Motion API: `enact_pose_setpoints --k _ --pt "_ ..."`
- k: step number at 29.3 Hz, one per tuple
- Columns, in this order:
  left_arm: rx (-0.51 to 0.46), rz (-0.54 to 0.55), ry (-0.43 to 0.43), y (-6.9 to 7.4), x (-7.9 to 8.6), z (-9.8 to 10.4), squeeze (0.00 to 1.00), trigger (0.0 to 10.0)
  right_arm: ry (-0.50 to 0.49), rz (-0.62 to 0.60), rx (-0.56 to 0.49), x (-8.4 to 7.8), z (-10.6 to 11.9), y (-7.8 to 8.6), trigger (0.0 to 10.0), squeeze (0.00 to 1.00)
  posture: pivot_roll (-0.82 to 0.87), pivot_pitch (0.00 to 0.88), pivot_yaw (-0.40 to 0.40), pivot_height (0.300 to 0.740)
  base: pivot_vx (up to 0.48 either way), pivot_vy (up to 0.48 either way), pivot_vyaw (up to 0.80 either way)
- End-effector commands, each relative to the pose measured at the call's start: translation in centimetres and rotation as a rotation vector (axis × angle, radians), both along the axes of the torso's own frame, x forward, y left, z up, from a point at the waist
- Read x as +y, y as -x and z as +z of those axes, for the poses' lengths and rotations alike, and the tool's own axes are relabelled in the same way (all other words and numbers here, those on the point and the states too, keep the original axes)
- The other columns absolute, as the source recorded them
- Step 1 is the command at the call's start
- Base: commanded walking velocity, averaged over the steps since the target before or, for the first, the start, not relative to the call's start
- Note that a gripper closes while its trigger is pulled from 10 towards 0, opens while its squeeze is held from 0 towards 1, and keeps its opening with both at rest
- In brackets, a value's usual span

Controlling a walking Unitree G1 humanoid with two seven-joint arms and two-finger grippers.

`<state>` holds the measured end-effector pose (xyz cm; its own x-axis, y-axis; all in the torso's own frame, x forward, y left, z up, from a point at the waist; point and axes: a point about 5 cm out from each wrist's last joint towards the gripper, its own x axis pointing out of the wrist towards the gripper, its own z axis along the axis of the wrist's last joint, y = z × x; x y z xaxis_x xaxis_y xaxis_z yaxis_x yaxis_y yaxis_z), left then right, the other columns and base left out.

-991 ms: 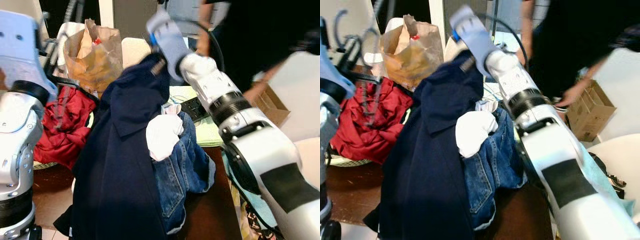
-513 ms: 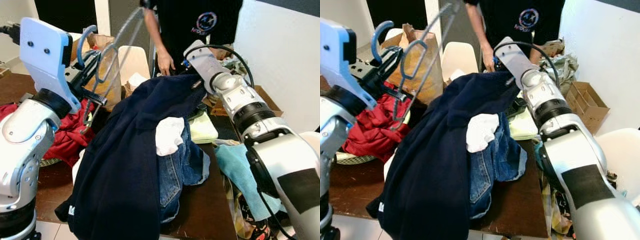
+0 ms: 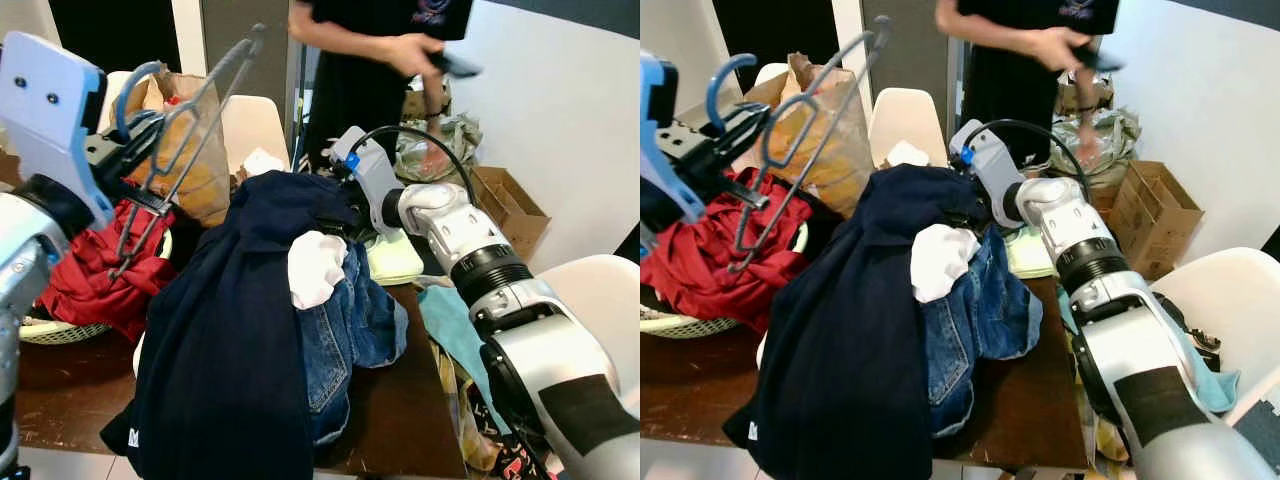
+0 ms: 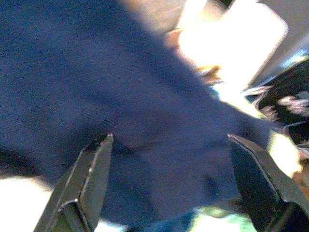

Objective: Hang hanger

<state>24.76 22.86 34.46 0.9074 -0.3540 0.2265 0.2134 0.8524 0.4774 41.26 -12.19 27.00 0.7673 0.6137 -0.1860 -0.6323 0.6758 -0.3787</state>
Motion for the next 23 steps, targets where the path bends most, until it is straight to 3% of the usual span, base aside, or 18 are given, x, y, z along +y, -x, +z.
enact_pose_setpoints --k 1,2,3,5,6,7,8,9,11,13,15,20,21,22,23 --pt "0.042 -0.016 -0.011 0.3 0.8 0.2 0.00 10.0 -0.077 -0.049 -0.120 -1.7 2.9 -0.2 10.0 1.00 0.06 0.000 -0.062 0.736 0.000 0.000 0.00" --pt "0.098 -0.030 -0.064 0.8 1.7 0.3 0.00 10.0 -0.148 -0.056 -0.218 -2.7 4.9 0.0 10.0 1.00 0.06 0.000 -0.062 0.736 0.000 0.000 0.00" --pt "0.098 -0.030 -0.064 0.8 1.7 0.3 0.00 10.0 -0.148 -0.056 -0.218 -2.7 4.9 0.0 10.0 1.00 0.06 0.000 -0.062 0.736 0.000 0.000 0.00" --pt "0.238 -0.060 -0.202 1.7 3.7 0.5 0.00 10.0 -0.288 0.129 -0.331 -3.9 8.9 1.8 10.0 1.00 0.07 0.000 -0.054 0.736 0.000 0.000 0.00" --pt "0.238 -0.060 -0.202 1.7 3.7 0.5 0.00 10.0 -0.288 0.129 -0.331 -3.9 8.9 1.8 10.0 1.00 0.07 0.000 -0.054 0.736 0.000 0.000 0.00" --pt "0.285 -0.072 -0.256 2.0 4.5 0.7 0.00 10.0 -0.297 0.274 -0.369 -4.0 10.4 3.2 10.0 0.60 0.07 0.000 -0.049 0.736 0.000 0.000 0.00" --pt "0.313 -0.083 -0.289 2.1 5.0 0.9 0.00 10.0 -0.274 0.405 -0.393 -3.9 11.2 4.4 10.0 0.00 0.07 0.000 -0.045 0.736 0.000 0.000 0.00" --pt "0.313 -0.083 -0.289 2.1 5.0 0.9 0.00 10.0 -0.274 0.405 -0.393 -3.9 11.2 4.4 10.0 0.00 0.07 0.000 -0.045 0.736 0.000 0.000 0.00" --pt "0.332 -0.119 -0.330 2.1 5.3 1.3 0.00 10.0 -0.145 0.639 -0.376 -2.8 11.3 6.6 10.0 0.00 0.07 0.000 -0.039 0.736 0.000 0.000 0.00" --pt "0.332 -0.119 -0.330 2.1 5.3 1.3 0.00 10.0 -0.145 0.639 -0.376 -2.8 11.3 6.6 10.0 0.00 0.07 0.000 -0.039 0.736 0.000 0.000 0.00" --pt "0.369 -0.244 -0.391 2.3 4.2 1.4 0.00 10.0 0.019 0.852 -0.334 -0.6 10.4 8.6 10.0 0.00 0.06 0.000 -0.034 0.736 0.000 0.000 0.00" --pt "0.383 -0.291 -0.413 2.5 3.8 1.3 0.00 10.0 0.064 0.910 -0.321 0.1 10.0 9.1 10.0 0.00 0.06 0.000 -0.034 0.736 0.000 0.000 0.00" --pt "0.394 -0.364 -0.443 2.6 2.8 1.3 0.00 10.0 0.153 0.999 -0.275 1.0 9.0 9.9 10.0 0.00 0.06 0.000 -0.030 0.736 0.000 0.000 0.00" --pt "0.394 -0.364 -0.443 2.6 2.8 1.3 0.00 10.0 0.153 0.999 -0.275 1.0 9.0 9.9 10.0 0.00 0.06 0.000 -0.030 0.736 0.000 0.000 0.00" --pt "0.398 -0.414 -0.482 2.6 2.0 1.4 0.00 10.0 0.215 1.045 -0.256 1.9 8.3 10.3 10.0 0.00 0.05 0.000 -0.026 0.736 0.000 0.000 0.00"
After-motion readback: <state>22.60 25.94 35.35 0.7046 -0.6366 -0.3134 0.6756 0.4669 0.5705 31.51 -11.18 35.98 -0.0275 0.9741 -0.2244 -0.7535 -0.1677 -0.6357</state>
